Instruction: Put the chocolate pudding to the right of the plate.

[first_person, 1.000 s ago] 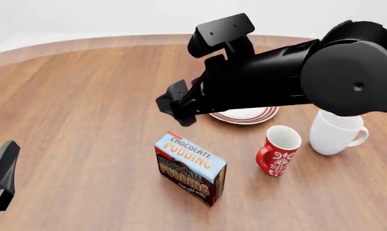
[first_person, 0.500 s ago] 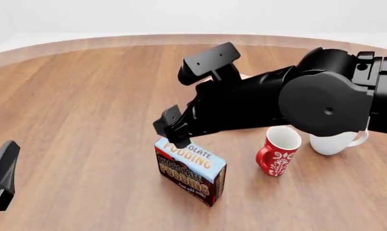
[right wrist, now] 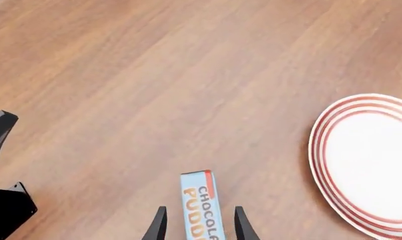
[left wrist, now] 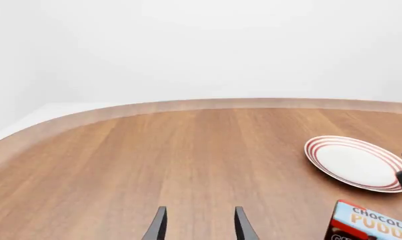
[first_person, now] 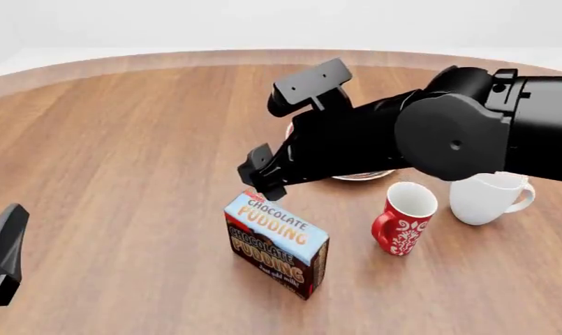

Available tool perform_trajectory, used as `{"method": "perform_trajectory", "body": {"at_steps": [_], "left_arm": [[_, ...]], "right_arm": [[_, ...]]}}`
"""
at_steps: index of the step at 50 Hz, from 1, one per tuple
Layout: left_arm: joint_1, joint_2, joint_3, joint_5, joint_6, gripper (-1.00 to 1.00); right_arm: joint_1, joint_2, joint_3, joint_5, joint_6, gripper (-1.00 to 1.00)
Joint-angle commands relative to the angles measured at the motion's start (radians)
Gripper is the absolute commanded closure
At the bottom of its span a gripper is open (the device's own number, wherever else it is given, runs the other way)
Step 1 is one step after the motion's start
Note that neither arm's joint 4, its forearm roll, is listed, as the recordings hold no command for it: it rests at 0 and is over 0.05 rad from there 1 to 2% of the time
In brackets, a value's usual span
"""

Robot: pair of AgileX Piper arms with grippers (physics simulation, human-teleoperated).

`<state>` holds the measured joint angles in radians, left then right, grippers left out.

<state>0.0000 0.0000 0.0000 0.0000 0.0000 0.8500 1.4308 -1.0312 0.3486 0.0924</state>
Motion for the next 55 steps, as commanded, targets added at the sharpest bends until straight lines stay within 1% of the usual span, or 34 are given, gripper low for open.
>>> {"method": "perform_trajectory", "body": {"at_steps": [1, 2, 11, 28, 38, 55], "left_arm": [[0.0, 0.0, 0.0, 0.0, 0.0, -1.0], [0.0, 0.0, 0.0, 0.0, 0.0, -1.0], [0.0, 0.0, 0.0, 0.0, 0.0, -1.0], [0.0, 0.0, 0.0, 0.0, 0.0, -1.0], [0.0, 0.0, 0.0, 0.0, 0.0, -1.0], [0.0, 0.0, 0.0, 0.0, 0.0, -1.0]], "right_arm": [[-0.016, 0.034, -0.009, -0.012, 0.0, -1.0], [-0.017, 0.044, 0.004, -0.032, 0.003, -1.0], [0.001, 0.068, 0.022, -0.058, 0.034, -1.0], [-0.006, 0.098, 0.05, -0.097, 0.045, -1.0], [-0.021, 0.101, 0.046, -0.089, 0.035, -1.0], [0.007, 0.16, 0.06, -0.144, 0.065, -1.0]]}}
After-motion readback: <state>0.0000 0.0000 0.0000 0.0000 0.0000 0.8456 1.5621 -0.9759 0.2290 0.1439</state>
